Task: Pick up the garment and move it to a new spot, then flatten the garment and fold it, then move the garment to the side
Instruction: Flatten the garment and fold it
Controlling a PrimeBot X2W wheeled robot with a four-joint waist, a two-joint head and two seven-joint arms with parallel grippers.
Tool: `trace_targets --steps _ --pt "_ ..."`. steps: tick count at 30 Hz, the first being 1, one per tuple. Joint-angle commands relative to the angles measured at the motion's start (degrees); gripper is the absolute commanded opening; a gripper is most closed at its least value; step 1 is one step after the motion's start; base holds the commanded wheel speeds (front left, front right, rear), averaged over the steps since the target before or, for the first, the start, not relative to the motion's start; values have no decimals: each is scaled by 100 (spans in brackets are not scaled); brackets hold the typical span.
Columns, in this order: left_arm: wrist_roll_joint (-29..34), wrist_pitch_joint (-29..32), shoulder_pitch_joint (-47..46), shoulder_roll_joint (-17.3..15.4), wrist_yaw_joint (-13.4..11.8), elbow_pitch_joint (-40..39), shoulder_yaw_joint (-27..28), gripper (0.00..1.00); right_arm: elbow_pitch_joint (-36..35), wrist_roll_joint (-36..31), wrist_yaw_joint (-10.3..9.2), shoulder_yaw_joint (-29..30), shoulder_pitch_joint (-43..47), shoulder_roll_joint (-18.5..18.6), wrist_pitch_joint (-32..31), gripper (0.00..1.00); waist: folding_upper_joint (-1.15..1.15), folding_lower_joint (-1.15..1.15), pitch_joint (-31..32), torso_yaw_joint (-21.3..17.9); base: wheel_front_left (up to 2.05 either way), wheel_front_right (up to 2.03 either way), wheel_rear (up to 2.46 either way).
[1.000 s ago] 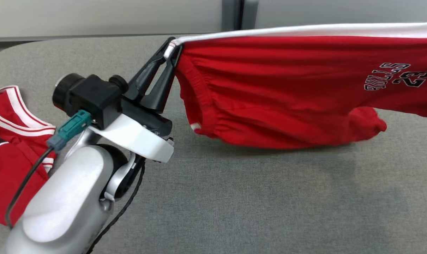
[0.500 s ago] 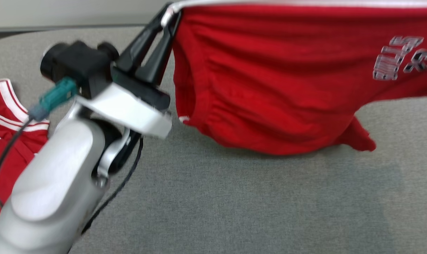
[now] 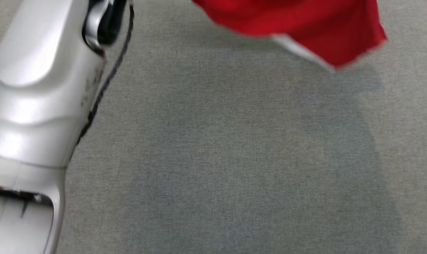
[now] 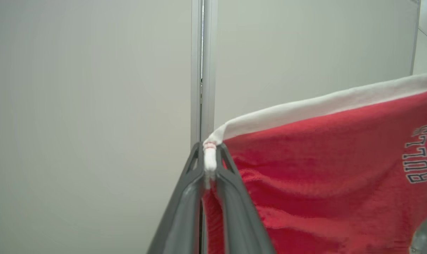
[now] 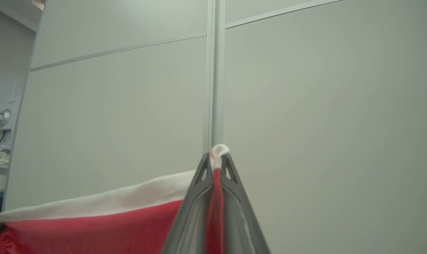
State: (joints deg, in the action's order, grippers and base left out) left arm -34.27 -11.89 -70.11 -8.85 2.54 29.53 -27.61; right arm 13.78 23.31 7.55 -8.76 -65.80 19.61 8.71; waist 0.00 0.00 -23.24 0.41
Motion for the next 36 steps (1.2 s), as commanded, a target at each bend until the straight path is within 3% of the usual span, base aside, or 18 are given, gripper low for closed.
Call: trace_targets --steps 1,9,17,20,28,36 --pt "69 -123 -282 27 43 314 67 0 366 50 -12 -152 -329 -91 152 0 0 0 11 -62 0 0 0" --pt "112 -328 -547 291 218 1844 445 0 2563 353 -12 -1078 -1105 -845 462 0 0 0 -162 -272 0 0 0" --pt "183 -327 294 515 346 2512 901 0 3574 887 -11 -1659 -430 -1150 649 0 0 0 -516 -302 0 0 0" --pt "293 -327 653 542 400 2431 970 0 3343 999 -10 -1595 -24 -1060 652 0 0 0 -565 -269 0 0 0" --pt "721 -324 1903 580 480 1393 1116 0 1902 771 -10 -1058 1703 -808 650 0 0 0 -293 -192 0 0 0" --pt "919 -324 3702 584 474 -122 996 0 362 397 -10 -513 3913 -707 651 0 0 0 342 -137 0 0 0"
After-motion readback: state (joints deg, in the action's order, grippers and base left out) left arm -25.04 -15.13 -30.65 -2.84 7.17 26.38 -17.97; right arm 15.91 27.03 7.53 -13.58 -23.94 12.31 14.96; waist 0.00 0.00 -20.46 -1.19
